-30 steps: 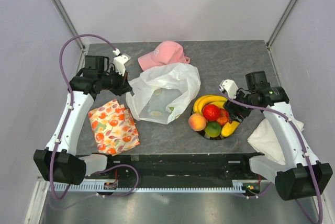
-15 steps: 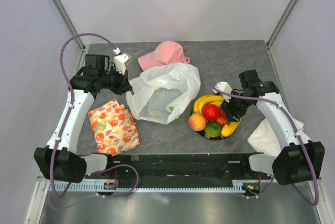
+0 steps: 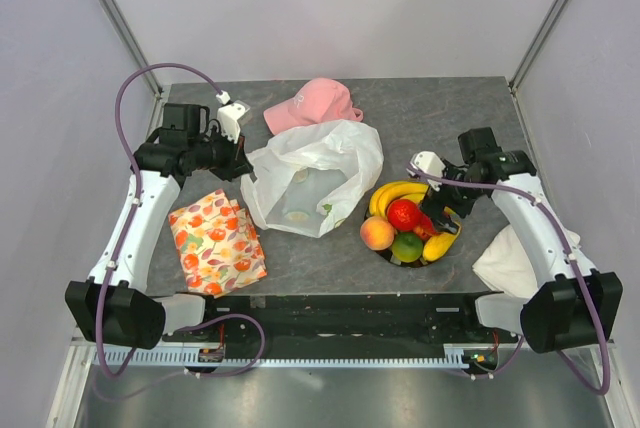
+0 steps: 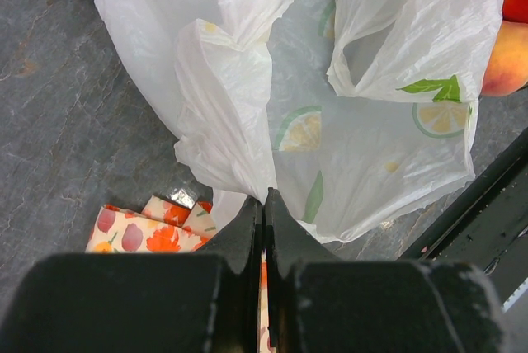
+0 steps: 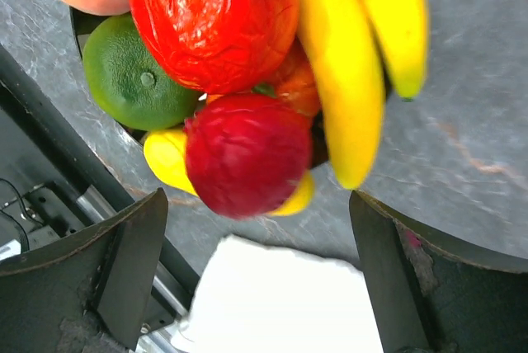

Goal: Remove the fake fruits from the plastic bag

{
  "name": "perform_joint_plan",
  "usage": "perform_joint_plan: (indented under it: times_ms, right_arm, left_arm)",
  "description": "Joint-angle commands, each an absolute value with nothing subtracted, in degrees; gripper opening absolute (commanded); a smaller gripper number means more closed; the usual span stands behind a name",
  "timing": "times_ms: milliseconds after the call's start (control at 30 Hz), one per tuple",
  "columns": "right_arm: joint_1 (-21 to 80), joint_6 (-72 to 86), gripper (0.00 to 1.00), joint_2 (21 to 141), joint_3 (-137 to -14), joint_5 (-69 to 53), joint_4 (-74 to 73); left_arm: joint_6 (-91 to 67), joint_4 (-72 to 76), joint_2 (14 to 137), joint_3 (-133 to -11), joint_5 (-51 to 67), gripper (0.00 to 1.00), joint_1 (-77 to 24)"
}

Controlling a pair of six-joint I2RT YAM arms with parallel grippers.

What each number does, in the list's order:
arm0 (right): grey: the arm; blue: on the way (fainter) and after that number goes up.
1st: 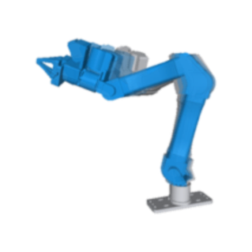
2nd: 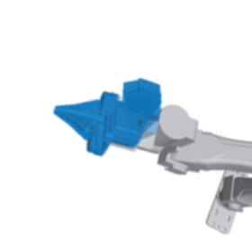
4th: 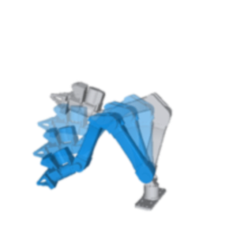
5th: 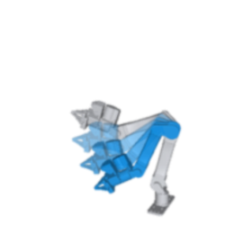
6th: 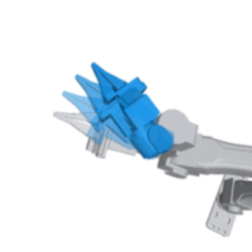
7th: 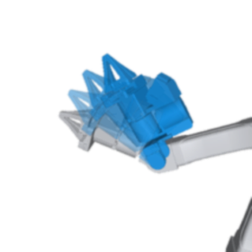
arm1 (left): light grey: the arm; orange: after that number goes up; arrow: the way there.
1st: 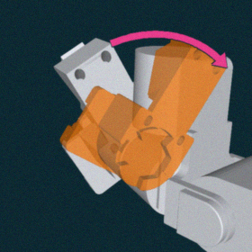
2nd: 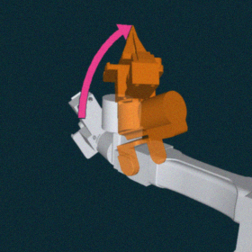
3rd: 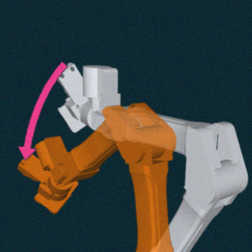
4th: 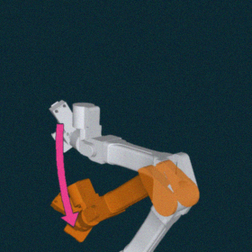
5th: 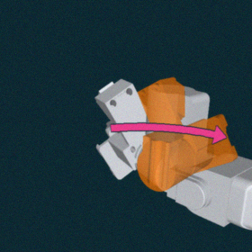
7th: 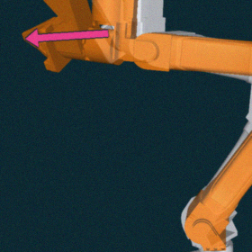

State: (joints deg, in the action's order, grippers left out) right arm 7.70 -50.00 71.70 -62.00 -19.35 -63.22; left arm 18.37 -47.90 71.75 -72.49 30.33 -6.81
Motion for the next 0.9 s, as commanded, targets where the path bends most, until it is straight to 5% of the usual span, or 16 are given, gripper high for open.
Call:
perform_joint_plan:
  times_ms: [0,100,133,167,233,433,567,867]
  right_arm:
    - [7.8,-52.5,0.98,68.2,-69.9,-20.2,-66.7]
    - [7.8,-46.5,0.98,67.5,-73.9,-19.7,-61.4]
    - [7.9,-43.4,0.98,67.6,-74.7,-18.7,-58.3]
    - [7.8,-40.2,0.98,67.7,-75.1,-17.4,-55.2]
    - [7.8,-31.4,0.98,69.3,-76.9,-13.9,-47.4]
    - [7.9,-17.7,0.98,81.3,-89.8,-13.2,-43.0]
    - [7.8,-7.3,0.98,88.5,-94.0,-13.9,-37.2]
    - [8.0,7.1,0.98,96.5,-102.1,9.6,-30.7]
  left_arm:
    - [17.1,-47.2,72.2,-75.0,31.6,0.02,-6.6]
    - [17.1,-47.2,72.0,-75.3,31.8,0.1,-6.6]
    - [17.1,-47.2,72.0,-75.8,31.8,0.19,-6.6]
    - [17.1,-47.2,71.8,-76.0,31.7,0.43,-6.5]
    - [16.7,-47.3,71.4,-77.1,30.7,0.57,-6.4]
    - [15.6,-46.0,72.7,-81.4,29.3,0.63,-5.7]
    - [13.5,-44.3,72.3,-84.5,29.3,0.99,-5.7]
    - [1.2,-34.7,71.0,-84.9,8.3,0.99,-3.2]
